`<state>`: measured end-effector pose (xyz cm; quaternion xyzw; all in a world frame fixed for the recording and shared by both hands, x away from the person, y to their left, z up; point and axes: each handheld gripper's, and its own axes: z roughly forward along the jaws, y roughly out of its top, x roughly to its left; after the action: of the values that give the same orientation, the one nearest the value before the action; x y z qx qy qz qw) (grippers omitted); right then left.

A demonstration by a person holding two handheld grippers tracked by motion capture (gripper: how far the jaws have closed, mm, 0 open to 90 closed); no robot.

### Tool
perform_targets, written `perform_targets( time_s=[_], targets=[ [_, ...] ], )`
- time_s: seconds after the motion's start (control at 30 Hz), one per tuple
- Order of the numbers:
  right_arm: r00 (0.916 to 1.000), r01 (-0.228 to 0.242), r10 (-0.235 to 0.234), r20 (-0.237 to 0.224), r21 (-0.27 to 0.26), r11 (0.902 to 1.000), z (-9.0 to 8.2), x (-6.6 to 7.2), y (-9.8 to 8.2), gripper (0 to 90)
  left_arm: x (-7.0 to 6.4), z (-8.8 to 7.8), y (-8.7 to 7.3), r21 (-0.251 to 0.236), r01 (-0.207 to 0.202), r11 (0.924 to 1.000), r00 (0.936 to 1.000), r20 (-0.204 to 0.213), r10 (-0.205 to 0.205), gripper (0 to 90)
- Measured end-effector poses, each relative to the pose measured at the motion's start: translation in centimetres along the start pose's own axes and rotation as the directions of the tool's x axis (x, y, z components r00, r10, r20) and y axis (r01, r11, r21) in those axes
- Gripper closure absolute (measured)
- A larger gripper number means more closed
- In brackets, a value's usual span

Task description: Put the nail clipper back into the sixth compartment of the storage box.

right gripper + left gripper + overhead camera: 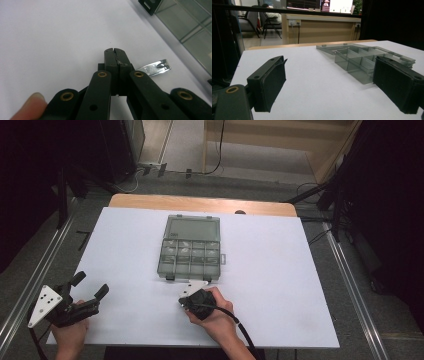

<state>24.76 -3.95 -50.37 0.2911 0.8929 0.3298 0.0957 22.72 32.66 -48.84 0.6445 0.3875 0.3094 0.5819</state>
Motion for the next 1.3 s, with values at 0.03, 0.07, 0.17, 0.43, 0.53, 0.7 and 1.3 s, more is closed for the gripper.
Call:
perform_targets(
  time_s=[0.03,0.07,0.17,0.43,0.53,0.7,1.3],
  targets=[
    [1.0000,-0.005,0.005,0.001,0.003,1.0000,0.0,0.0,-0.1,90.0,0.0,0.0,0.0,-0.001,0.001,1.0000,1.0000,0.000,-0.001,10.7],
    [1.0000,-0.005,0.005,-0.003,0.001,1.0000,0.0,0.0,-0.1,90.0,0.0,0.0,0.0,-0.001,0.001,1.0000,1.0000,0.000,-0.001,10.7],
    [1.0000,-0.006,0.006,0.001,0.007,1.0000,-0.1,-0.1,-0.3,90.0,0.0,0.0,0.0,-0.001,0.001,1.0000,1.0000,0.000,-0.001,10.7],
    [0.9999,-0.010,0.010,0.011,0.018,0.9998,-0.5,-0.4,-0.7,90.0,0.0,0.0,0.0,-0.001,0.001,1.0000,1.0000,0.000,-0.001,10.7],
    [0.9997,-0.020,0.020,0.012,0.017,0.9997,-0.7,-0.5,-1.0,90.0,0.0,0.0,0.0,0.000,0.000,1.0000,1.0000,0.000,0.000,10.7],
    [0.9995,-0.028,0.028,0.014,0.016,0.9995,-0.9,-0.7,-1.4,90.0,0.0,0.0,0.0,-0.002,0.002,1.0000,1.0000,0.001,-0.002,10.7],
    [0.9979,-0.053,0.052,0.039,0.024,0.9983,-1.8,-1.7,-2.4,90.0,0.0,0.0,0.0,-0.001,0.002,1.0000,1.0000,0.001,-0.002,10.7]
  ],
)
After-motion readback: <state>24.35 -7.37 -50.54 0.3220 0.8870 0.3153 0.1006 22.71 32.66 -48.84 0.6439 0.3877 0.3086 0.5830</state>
